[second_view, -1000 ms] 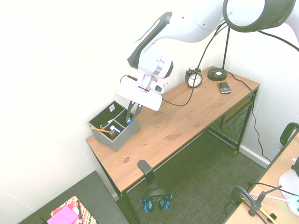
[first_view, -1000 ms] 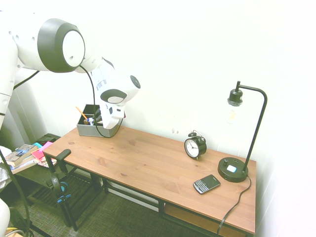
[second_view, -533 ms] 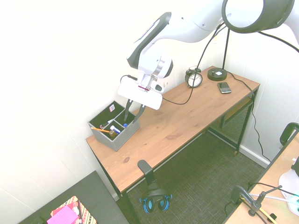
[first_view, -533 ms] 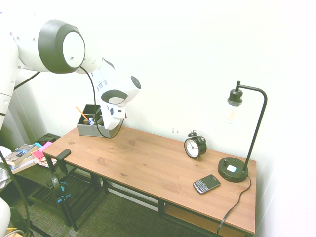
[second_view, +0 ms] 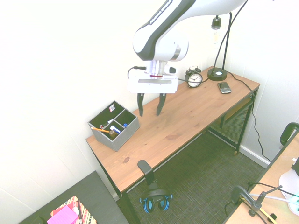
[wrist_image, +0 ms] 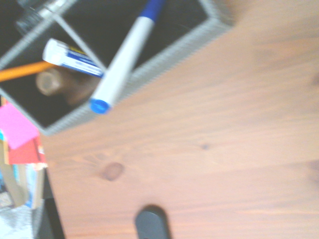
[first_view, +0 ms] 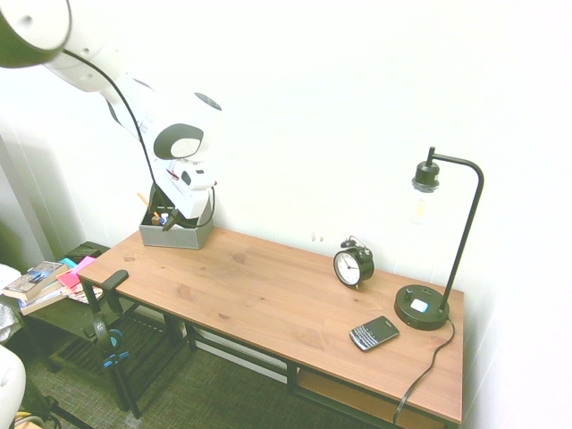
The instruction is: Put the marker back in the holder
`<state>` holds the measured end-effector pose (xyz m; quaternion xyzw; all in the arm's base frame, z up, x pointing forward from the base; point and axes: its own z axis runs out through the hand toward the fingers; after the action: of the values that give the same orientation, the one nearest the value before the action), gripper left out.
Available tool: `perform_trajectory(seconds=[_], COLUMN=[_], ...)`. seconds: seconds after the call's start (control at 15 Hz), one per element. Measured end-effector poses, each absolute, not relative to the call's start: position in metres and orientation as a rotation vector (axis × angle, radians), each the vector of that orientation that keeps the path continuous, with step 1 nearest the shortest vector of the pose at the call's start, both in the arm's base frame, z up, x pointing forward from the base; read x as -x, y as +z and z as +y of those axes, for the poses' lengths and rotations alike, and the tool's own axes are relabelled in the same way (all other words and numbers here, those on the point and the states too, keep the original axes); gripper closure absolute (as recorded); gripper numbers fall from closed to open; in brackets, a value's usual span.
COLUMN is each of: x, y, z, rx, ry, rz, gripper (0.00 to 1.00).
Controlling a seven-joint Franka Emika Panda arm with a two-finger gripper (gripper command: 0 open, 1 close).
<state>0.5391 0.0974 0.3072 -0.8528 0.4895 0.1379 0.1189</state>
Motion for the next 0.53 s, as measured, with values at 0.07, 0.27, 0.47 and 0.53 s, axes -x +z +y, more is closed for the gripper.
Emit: perform_trajectory(seconds=[0.07,0.27,0.47,0.53], x=[-0.523,-0.497,-0.489,-0.487], y=[0.310,0.320,0.327,0.327], z=[0.082,0.033,0.013,0.010], rx=[2.564,2.751,2.894,2.914], ry=[0.364,0.215,0.050,0.008], rz=[1.406,1.307,1.195,1.170], gripper=[0.00,0.00,0.00,0.00])
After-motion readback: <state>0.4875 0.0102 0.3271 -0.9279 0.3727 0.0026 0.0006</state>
